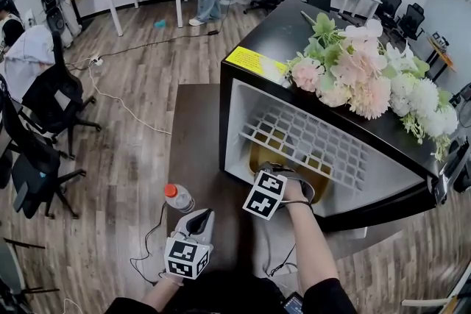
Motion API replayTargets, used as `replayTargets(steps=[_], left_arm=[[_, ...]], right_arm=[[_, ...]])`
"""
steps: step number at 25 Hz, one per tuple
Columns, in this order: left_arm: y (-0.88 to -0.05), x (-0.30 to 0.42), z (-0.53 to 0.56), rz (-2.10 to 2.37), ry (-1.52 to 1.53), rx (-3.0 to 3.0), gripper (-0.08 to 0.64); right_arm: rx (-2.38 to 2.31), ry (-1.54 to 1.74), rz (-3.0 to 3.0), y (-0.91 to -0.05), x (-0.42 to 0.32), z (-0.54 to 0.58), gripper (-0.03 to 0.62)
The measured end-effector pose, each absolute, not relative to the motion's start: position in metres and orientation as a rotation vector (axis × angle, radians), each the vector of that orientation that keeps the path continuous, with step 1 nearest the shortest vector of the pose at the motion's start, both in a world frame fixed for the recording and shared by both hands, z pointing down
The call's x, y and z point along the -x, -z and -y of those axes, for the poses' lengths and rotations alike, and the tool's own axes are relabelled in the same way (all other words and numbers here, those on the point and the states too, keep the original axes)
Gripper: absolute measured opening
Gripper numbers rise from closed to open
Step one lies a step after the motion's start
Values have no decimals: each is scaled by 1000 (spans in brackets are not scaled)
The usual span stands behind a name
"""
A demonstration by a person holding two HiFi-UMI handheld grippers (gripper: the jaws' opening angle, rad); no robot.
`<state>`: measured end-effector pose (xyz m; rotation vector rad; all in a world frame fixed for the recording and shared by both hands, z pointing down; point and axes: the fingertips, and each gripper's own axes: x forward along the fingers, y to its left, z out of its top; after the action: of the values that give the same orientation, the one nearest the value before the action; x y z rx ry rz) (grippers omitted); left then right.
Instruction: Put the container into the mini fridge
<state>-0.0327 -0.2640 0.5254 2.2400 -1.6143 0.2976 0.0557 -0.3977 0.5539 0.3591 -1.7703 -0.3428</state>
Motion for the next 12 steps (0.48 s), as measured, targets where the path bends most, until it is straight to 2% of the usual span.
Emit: replayTargets(steps=[10, 12], left_arm=[[-523, 36, 264, 1627, -288, -2233, 8], [-523, 36, 264, 1627, -285, -2231, 8]], right_arm=[[-327, 312, 1785, -561, -51, 395, 23], [-337, 305, 1807, -559, -50, 395, 44]])
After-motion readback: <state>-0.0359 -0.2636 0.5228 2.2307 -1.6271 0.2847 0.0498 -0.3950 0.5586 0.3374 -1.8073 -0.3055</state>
